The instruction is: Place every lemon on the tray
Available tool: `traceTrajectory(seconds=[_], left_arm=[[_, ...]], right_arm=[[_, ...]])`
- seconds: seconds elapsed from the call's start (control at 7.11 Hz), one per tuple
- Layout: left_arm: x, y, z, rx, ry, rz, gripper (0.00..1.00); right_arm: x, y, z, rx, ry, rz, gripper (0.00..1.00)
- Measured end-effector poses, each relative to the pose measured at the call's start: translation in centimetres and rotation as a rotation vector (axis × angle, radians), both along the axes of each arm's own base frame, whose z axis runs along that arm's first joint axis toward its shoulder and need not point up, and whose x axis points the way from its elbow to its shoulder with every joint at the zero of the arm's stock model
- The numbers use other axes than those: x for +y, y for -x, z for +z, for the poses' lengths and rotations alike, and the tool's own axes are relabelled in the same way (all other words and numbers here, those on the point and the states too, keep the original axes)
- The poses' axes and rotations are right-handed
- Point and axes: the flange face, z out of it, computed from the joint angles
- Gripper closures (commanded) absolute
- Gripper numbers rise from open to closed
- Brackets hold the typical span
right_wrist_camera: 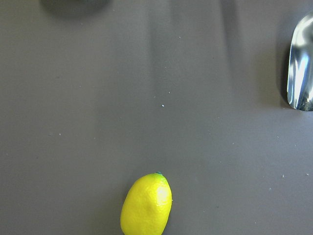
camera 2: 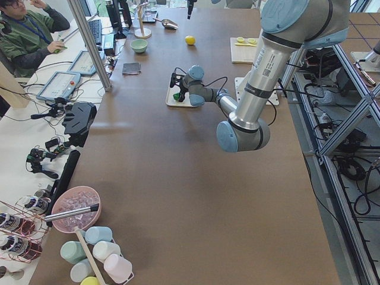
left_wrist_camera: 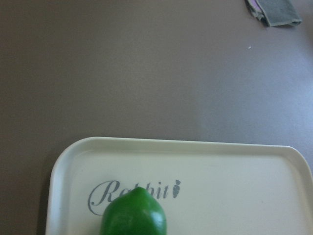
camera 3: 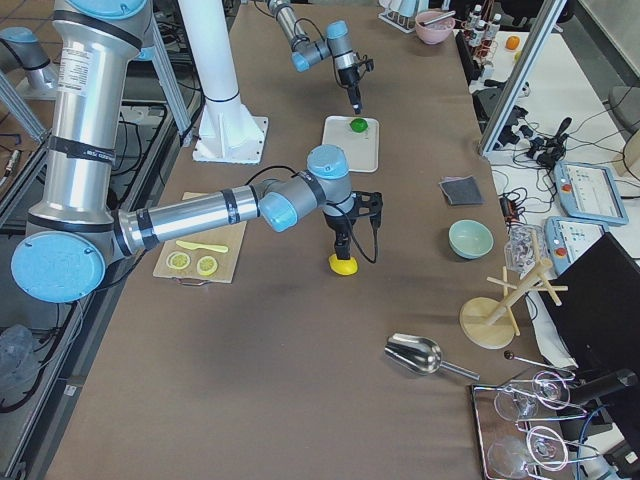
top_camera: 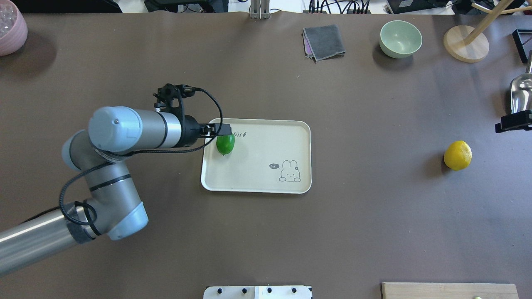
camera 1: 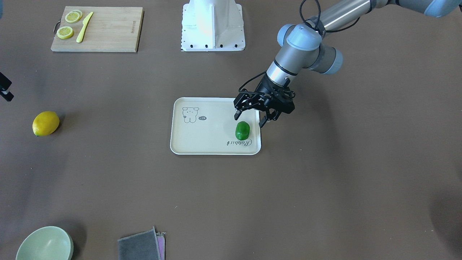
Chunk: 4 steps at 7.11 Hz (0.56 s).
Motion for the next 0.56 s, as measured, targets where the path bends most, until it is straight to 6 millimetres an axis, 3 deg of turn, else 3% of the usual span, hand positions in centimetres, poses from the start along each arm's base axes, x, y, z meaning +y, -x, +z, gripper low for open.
traceTrajectory(seconds=[0.28, 0.42, 0.56], left_arm=[[-2.5, 9.3, 4.4, -0.142, -0.076, 0.058, 0.02], [-3.0, 12.0, 6.3, -0.183, -0.101, 0.077, 0.02], [-3.2, 13.2, 7.3, -0.2, -0.109, 0.087, 0.02]], right_arm=[[0.7, 1.1, 1.1, 0.012, -0.036, -0.035, 0.01], [0.9, 1.8, 2.3, 0.017, -0.025, -0.035, 0.03], [1.0, 2.4, 3.1, 0.015, 0.013, -0.003, 0.03]])
